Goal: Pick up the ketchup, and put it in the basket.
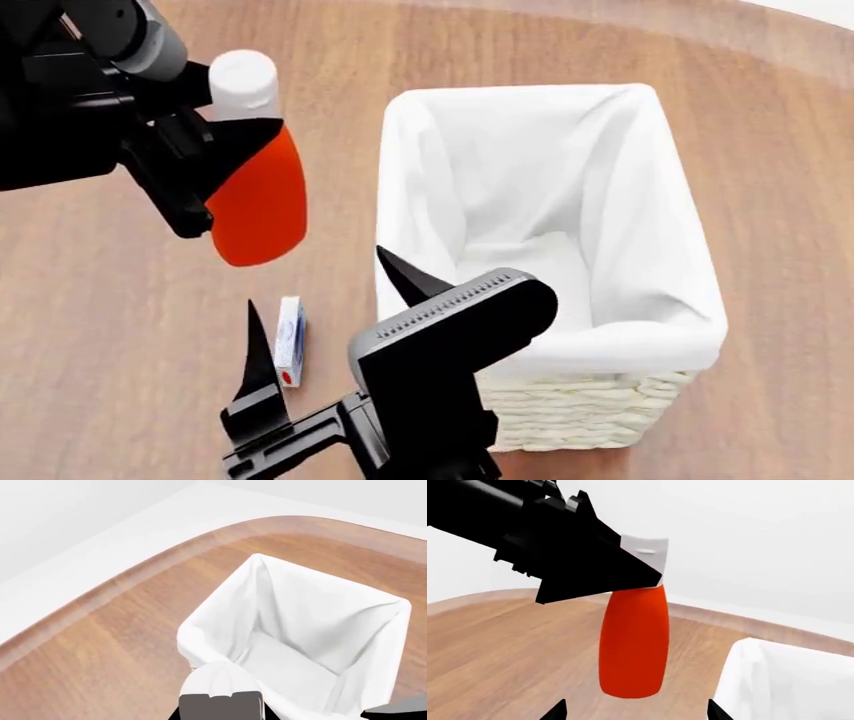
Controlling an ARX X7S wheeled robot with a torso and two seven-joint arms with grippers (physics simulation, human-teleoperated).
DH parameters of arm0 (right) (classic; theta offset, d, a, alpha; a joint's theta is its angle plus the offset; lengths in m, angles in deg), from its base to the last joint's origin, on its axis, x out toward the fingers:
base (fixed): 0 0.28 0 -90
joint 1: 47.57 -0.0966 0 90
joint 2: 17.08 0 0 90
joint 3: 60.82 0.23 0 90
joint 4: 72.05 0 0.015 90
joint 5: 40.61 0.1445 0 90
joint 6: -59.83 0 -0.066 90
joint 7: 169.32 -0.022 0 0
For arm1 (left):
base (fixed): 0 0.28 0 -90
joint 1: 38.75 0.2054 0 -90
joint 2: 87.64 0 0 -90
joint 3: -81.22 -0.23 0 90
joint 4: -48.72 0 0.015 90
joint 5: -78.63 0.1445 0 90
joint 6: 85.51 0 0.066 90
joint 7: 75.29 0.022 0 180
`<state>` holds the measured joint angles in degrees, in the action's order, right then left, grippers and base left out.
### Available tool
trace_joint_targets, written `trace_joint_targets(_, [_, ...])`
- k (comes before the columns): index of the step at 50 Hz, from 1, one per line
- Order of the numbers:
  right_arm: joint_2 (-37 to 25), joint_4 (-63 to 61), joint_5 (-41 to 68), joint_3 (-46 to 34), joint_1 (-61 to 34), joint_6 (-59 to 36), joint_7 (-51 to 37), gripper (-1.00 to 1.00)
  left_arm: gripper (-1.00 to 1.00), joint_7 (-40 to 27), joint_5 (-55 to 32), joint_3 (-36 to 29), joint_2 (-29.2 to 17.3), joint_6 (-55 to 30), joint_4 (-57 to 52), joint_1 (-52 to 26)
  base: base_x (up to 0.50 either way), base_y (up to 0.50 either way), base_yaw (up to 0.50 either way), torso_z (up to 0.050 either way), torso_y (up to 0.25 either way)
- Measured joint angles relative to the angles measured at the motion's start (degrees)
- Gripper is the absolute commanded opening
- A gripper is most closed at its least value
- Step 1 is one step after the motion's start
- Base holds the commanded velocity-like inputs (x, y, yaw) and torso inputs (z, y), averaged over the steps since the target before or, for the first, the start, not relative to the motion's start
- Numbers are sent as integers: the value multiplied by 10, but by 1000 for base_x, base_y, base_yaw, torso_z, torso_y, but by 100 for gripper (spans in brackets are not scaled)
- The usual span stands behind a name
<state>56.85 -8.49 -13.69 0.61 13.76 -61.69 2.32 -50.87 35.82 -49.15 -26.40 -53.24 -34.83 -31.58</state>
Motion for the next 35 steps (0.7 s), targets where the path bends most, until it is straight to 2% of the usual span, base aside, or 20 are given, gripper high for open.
trace_joint_targets(35, [34, 59, -4, -15, -28, 33, -3, 100, -100, -7, -6, 0, 3, 3, -1, 8, 0, 0, 0, 0, 1])
